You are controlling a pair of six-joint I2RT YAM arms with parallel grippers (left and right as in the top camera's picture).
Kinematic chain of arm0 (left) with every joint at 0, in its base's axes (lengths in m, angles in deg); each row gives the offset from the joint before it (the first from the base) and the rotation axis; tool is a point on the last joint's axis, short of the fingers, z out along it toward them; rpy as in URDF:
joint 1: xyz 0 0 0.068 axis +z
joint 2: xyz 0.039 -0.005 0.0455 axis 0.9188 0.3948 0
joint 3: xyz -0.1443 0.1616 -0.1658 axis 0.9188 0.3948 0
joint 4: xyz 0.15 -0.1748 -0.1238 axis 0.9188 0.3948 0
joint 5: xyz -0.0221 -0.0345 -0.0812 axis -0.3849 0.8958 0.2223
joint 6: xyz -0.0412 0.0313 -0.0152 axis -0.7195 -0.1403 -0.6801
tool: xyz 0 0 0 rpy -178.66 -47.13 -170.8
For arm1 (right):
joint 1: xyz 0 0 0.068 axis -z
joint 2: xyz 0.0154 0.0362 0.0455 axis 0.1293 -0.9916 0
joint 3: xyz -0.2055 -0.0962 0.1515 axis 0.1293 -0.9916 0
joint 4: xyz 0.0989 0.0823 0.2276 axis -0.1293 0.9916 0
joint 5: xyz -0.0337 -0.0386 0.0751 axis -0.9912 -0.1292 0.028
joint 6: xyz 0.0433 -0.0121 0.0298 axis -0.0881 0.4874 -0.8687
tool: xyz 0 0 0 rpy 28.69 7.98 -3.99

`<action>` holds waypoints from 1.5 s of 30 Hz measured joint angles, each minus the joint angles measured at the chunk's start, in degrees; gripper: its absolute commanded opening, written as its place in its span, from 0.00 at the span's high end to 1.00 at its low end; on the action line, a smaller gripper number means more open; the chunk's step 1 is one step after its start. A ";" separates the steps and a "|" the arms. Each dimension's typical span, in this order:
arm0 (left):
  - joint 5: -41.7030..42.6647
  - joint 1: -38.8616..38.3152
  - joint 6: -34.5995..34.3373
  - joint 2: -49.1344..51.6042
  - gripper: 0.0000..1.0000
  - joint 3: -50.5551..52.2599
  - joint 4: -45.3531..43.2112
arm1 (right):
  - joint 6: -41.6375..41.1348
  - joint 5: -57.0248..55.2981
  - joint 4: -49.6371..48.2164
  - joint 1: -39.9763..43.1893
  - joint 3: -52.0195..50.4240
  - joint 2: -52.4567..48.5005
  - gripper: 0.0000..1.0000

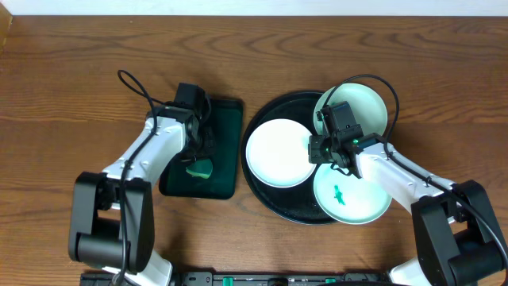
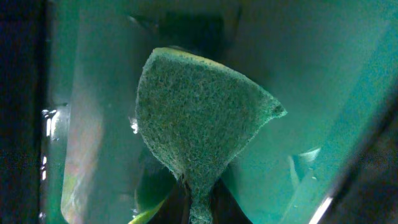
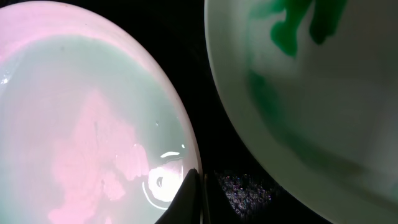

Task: Clean dirty plates on tray and stack at the side
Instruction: 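Carry the sponge back into the green water tray and release it, then release the mint plate and grasp the white plate rim with right gripper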

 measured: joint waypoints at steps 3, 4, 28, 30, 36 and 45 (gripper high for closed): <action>-0.33 0.00 0.22 1.05 0.92 0.00 -0.98 | 0.00 0.00 -0.02 0.00 0.00 0.00 0.99; -0.44 -0.02 0.24 1.20 0.92 0.00 -1.01 | 0.00 0.00 0.00 0.00 0.00 0.00 0.99; -4.33 0.90 -0.07 -13.68 0.45 -2.32 -0.50 | 0.42 0.46 0.02 0.00 0.00 0.00 0.82; -6.16 2.25 -0.48 -17.57 0.41 -2.64 -0.59 | 0.42 0.48 0.00 0.00 -0.02 0.00 0.82; -9.31 6.03 -1.49 -22.64 0.23 -2.82 -0.28 | 0.42 0.42 0.00 0.00 -0.02 0.00 0.82; -10.03 6.16 -1.55 -22.56 0.22 -2.82 0.17 | 0.42 0.37 -0.68 0.00 -0.35 0.00 0.76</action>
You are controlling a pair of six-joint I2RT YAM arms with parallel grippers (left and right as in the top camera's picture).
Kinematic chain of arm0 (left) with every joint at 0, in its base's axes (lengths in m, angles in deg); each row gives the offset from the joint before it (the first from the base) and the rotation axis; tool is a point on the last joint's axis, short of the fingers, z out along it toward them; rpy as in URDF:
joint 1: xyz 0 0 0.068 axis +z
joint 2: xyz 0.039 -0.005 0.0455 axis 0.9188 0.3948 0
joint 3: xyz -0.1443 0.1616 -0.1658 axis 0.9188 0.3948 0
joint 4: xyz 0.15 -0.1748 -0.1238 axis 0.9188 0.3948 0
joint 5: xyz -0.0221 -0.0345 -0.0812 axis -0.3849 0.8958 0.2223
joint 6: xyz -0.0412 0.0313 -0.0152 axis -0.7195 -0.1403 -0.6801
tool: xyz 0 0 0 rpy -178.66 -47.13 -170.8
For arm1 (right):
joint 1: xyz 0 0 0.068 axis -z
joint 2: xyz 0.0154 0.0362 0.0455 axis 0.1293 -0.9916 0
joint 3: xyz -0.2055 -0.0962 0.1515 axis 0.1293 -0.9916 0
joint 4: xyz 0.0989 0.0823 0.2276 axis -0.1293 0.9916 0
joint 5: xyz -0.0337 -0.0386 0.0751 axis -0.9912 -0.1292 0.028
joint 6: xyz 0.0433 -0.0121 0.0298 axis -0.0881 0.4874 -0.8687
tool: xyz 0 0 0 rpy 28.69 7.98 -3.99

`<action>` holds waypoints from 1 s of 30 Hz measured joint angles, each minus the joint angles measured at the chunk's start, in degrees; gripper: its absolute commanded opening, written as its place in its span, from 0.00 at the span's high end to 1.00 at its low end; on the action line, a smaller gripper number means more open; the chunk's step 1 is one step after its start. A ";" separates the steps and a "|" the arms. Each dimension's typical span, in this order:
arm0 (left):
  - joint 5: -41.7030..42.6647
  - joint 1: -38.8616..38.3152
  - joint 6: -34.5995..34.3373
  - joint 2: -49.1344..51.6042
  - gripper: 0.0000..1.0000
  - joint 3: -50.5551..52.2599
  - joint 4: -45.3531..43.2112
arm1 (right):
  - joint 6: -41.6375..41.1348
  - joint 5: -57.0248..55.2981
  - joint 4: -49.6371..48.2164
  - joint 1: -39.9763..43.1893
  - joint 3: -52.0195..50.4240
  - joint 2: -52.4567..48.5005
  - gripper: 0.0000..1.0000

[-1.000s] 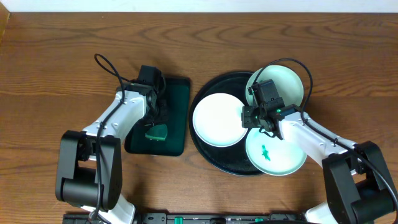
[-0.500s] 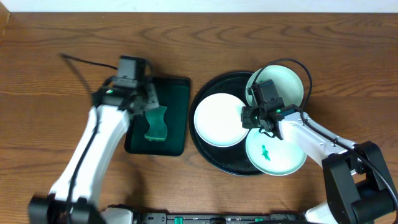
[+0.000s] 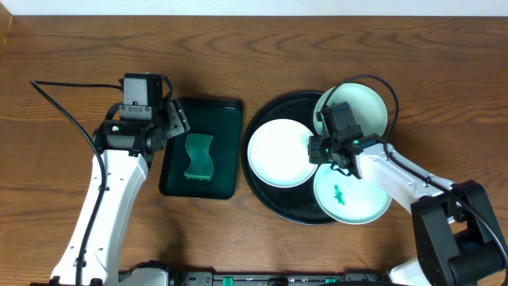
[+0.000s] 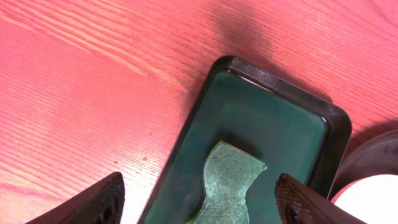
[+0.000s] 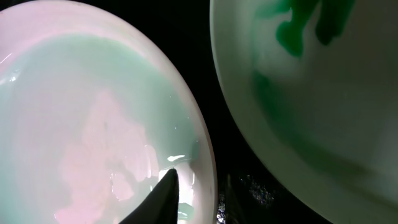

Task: Clean dirty plates on tray and stack at the side
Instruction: 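Release the mint plate and grasp the white plate rim with right gripper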

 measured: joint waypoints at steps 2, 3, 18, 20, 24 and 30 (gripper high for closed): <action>0.00 0.00 0.00 0.00 0.22 0.00 0.00 | -0.02 -0.02 -0.02 0.00 -0.11 0.00 0.74; 0.00 0.00 0.00 0.00 0.22 0.00 0.00 | 0.00 0.00 -0.09 0.00 -0.22 0.00 0.74; 0.00 0.00 0.00 0.00 0.22 0.00 0.00 | 0.00 -0.02 -3.93 0.00 -2.99 0.00 0.79; 0.00 0.00 0.00 0.00 0.22 0.00 0.00 | 0.00 0.00 -4.31 0.00 -3.19 -0.02 0.78; 0.00 0.00 0.00 0.00 0.22 0.00 0.00 | 0.00 0.00 -5.22 0.00 -3.26 -0.46 0.80; 0.00 0.00 0.00 0.00 0.22 0.00 0.00 | -0.87 -0.44 -6.38 0.00 -3.26 -1.07 0.99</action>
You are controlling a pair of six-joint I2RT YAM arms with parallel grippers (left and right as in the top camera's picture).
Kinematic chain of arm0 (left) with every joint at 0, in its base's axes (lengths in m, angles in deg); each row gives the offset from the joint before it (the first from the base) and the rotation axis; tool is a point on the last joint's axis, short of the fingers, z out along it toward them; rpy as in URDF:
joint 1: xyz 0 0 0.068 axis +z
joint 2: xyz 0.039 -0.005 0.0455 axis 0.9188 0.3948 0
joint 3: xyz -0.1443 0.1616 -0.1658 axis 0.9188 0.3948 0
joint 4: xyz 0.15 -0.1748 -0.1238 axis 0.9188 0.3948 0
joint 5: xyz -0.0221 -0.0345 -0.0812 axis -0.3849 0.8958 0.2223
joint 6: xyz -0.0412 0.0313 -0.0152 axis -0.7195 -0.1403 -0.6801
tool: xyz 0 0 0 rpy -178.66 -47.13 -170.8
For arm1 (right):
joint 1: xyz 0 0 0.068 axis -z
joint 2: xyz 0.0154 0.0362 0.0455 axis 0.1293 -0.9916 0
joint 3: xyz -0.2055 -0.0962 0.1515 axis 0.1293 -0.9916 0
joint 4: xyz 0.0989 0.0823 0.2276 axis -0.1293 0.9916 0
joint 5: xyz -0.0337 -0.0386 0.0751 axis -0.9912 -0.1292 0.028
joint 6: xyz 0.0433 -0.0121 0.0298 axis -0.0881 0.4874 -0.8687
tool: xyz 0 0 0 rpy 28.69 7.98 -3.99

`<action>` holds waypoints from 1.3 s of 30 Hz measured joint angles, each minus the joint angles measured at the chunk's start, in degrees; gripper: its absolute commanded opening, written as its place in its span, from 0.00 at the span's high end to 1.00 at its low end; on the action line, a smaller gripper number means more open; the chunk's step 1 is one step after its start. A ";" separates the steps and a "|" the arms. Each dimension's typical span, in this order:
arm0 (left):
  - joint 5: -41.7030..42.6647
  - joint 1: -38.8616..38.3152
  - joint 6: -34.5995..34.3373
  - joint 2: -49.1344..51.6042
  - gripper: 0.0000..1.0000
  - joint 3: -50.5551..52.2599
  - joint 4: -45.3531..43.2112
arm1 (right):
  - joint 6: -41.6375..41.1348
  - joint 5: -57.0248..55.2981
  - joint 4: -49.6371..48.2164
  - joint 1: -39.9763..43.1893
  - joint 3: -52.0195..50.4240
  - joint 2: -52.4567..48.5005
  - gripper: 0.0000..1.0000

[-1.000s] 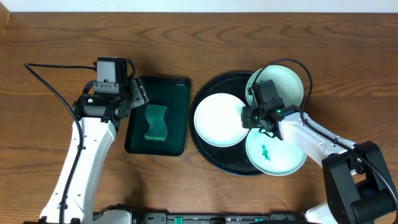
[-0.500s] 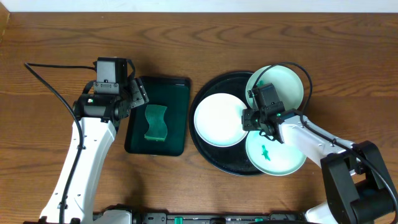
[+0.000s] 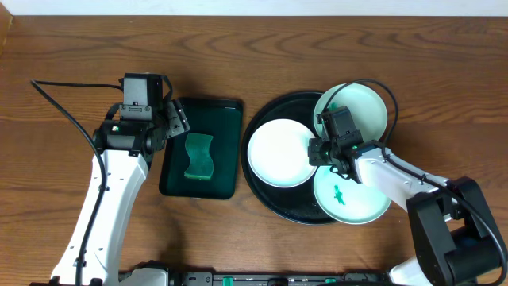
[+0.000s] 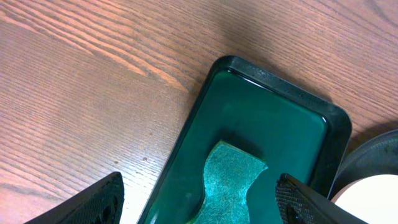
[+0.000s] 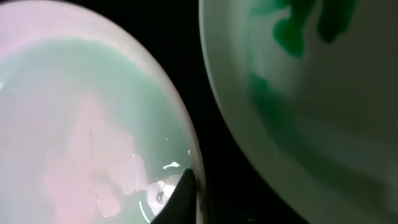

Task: Clean dirty plates on tray and stack at the side
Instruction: 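Release the mint plate and grasp the white plate rim with right gripper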

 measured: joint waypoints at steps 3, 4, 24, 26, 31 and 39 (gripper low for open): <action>-0.02 0.00 0.00 0.00 0.22 0.00 0.00 | -0.09 0.04 -0.04 0.00 0.00 0.00 0.99; 0.00 0.00 0.00 0.00 0.22 0.00 0.00 | -0.22 0.09 -0.02 0.02 0.00 0.00 0.99; -0.02 0.00 0.00 0.00 0.21 0.00 0.00 | -0.44 1.77 12.17 1.86 3.15 5.90 0.99; -0.02 0.00 0.00 0.00 0.21 0.00 0.00 | -0.44 1.81 13.97 2.89 3.65 6.80 0.99; -0.02 0.00 0.00 0.00 0.21 0.00 0.02 | -0.46 2.05 18.16 5.20 6.56 7.41 0.99; -0.02 0.00 0.00 0.00 0.22 0.00 0.02 | -0.70 2.38 23.74 5.60 13.49 7.41 0.99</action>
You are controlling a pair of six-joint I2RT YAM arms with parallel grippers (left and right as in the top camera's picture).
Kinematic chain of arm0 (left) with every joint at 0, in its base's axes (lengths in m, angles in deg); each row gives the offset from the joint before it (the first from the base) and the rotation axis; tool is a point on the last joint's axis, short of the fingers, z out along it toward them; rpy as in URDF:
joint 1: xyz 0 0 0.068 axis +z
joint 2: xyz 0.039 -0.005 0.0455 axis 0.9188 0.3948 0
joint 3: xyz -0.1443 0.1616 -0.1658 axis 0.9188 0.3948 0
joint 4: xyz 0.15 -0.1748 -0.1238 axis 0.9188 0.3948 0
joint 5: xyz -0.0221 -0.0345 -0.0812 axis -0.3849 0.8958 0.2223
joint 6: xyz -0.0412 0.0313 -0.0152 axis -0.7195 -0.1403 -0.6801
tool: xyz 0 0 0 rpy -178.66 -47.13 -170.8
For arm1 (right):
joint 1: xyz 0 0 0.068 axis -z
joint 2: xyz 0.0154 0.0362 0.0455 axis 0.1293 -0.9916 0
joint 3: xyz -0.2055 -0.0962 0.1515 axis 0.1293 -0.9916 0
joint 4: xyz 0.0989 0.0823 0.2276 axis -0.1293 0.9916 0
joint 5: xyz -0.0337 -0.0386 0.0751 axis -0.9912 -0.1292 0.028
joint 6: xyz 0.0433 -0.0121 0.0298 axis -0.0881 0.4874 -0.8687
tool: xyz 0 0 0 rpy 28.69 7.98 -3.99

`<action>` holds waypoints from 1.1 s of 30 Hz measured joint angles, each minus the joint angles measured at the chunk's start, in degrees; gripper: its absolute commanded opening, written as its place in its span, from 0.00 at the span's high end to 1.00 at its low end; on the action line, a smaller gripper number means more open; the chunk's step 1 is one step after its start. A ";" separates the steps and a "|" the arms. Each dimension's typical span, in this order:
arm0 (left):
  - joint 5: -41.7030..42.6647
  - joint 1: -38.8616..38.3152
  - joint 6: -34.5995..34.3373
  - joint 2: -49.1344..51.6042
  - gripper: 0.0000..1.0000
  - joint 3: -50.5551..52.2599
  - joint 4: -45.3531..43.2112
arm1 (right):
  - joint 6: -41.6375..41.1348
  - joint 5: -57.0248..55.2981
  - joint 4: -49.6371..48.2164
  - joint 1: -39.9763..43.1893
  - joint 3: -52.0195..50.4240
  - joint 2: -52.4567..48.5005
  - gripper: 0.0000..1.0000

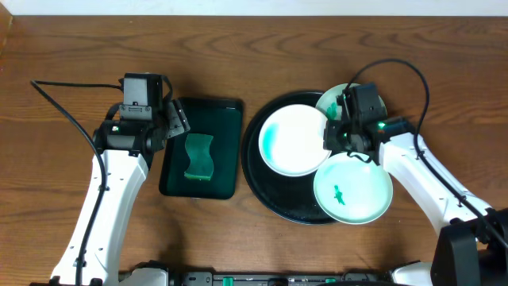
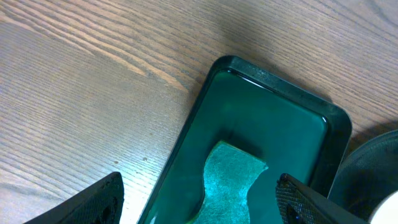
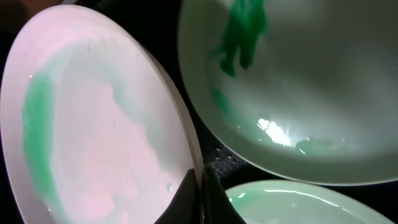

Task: Clean dirty plates on tray and stack at the side
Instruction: 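Release the mint plate and grasp the white plate rim with right gripper, then lift the white plate and tilt it over the green water tray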

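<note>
A round black tray [image 1: 262, 187] carries three plates. My right gripper [image 1: 341, 137] is shut on the right rim of the white plate [image 1: 292, 139], which is tilted and has a green smear at its left side. The right wrist view shows the jaws [image 3: 202, 193] pinching that rim, with the white plate [image 3: 93, 124] on the left. A plate with a green stain [image 1: 353, 192] lies at the tray's front right. The third plate [image 1: 328, 98] at the back right is mostly hidden by the arm. My left gripper [image 1: 173, 121] is open beside the green sponge [image 1: 197, 156].
The sponge lies in a dark green rectangular tray [image 1: 226, 119] left of the black tray; in the left wrist view, the sponge [image 2: 227, 183] lies between my open fingers. Bare wooden table [image 1: 63, 95] surrounds both trays. A black cable loops over the right arm.
My right gripper, shut on the white plate's rim, has moved toward the back right. The plate has shifted with it and now sits tilted, its green smear showing. The left arm has not moved.
At first my left gripper was shut on the sponge inside the green tray, and my right fingers were at the white plate's rim. Then the left gripper was open beside the tray, the sponge lying in it. The right jaws straddled the rim, then pinched it; now the plate is tilted.
</note>
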 measured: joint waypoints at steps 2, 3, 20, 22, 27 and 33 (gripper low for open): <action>0.00 0.00 0.00 0.00 0.22 0.00 0.00 | -0.35 0.35 0.31 0.00 1.70 0.00 0.99; 0.00 0.00 0.00 0.00 0.21 0.00 0.00 | -0.61 0.57 0.28 -0.02 2.51 0.00 0.99; 0.00 0.00 0.00 0.00 0.22 0.00 -0.02 | -5.88 -3.96 -5.62 -9.84 6.95 0.00 0.99; 0.00 0.00 0.00 0.00 0.22 0.00 0.00 | -6.54 -5.53 -6.84 -12.04 6.95 -0.04 0.99; 0.00 0.00 0.00 0.00 0.21 0.00 -0.02 | -7.17 -8.13 -10.40 -15.96 7.13 -2.08 0.99; 0.00 0.00 0.00 0.00 0.22 0.00 0.00 | -7.65 -9.99 -14.82 -18.80 7.17 -6.95 0.99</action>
